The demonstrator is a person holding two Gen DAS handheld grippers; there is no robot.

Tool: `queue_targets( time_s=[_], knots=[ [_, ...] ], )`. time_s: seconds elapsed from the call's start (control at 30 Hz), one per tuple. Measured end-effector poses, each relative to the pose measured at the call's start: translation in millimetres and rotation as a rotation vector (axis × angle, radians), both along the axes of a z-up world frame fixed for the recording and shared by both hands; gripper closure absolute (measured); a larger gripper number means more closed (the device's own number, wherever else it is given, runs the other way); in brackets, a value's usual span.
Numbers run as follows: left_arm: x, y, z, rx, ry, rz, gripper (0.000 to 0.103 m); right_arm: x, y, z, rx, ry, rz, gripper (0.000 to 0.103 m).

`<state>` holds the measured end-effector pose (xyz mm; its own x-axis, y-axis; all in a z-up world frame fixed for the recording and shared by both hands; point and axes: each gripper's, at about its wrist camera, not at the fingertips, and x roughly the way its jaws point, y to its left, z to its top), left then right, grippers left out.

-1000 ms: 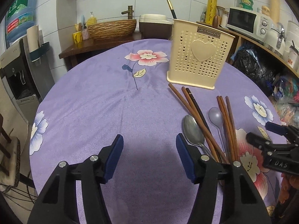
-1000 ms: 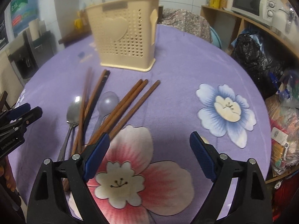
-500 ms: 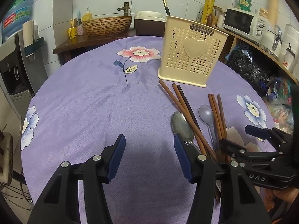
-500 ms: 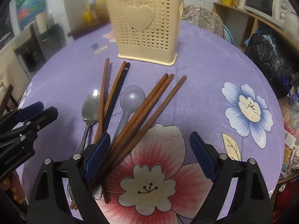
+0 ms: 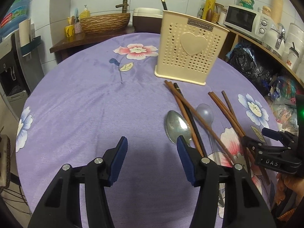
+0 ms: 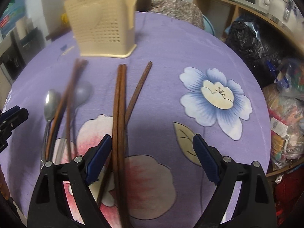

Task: Organize utensils
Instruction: 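Lower the left tool onto the metal spoon and close on its bowl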

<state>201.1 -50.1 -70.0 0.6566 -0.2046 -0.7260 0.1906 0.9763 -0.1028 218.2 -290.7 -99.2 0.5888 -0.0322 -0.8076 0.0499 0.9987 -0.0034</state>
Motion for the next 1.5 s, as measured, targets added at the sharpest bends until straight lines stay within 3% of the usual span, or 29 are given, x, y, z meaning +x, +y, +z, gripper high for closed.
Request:
queue_targets(
  time_s=[0.1, 0.2, 0.5, 0.73, 1.13, 1.3, 1.5],
  knots=[
    [0.3, -9.1, -4.0, 0.006, 0.014, -0.016, 0.049, -0.8, -3.4, 2.5, -0.039, -0.022, -0.013, 0.017],
    [1.5, -15.7, -7.9, 0.017, 0.028, -0.021, 0.049, -6.0, -6.9, 9.4, 0.011, -0.069, -0.004, 0.017],
    [6.0, -32.4, -17.1, 0.033, 0.059, -0.023, 0.049, -9.4, 0.0, 16.3, 0.018, -0.100, 0.025, 0.017],
    [1.3, -43.5, -20.4, 0.119, 0.044, -0.026, 0.049, -10.4, -2.0, 18.8, 0.030, -0.112, 0.027, 0.017],
    [1.1, -8.4, -20.4, 0.161, 0.060, -0.040, 0.048, -12.1, -0.3, 17.3, 0.031, -0.110, 0.028, 0.017],
    [4.4, 26.5, -19.7, 0.152, 0.069, 0.014, 0.048, -11.6, 2.7, 17.7, 0.039, -0.111, 0.034, 0.017],
    [7.4, 32.5, -17.5, 0.105, 0.082, 0.074, 0.046, -14.0, 9.8, 23.6, 0.037, -0.139, 0.052, 0.017]
  ],
)
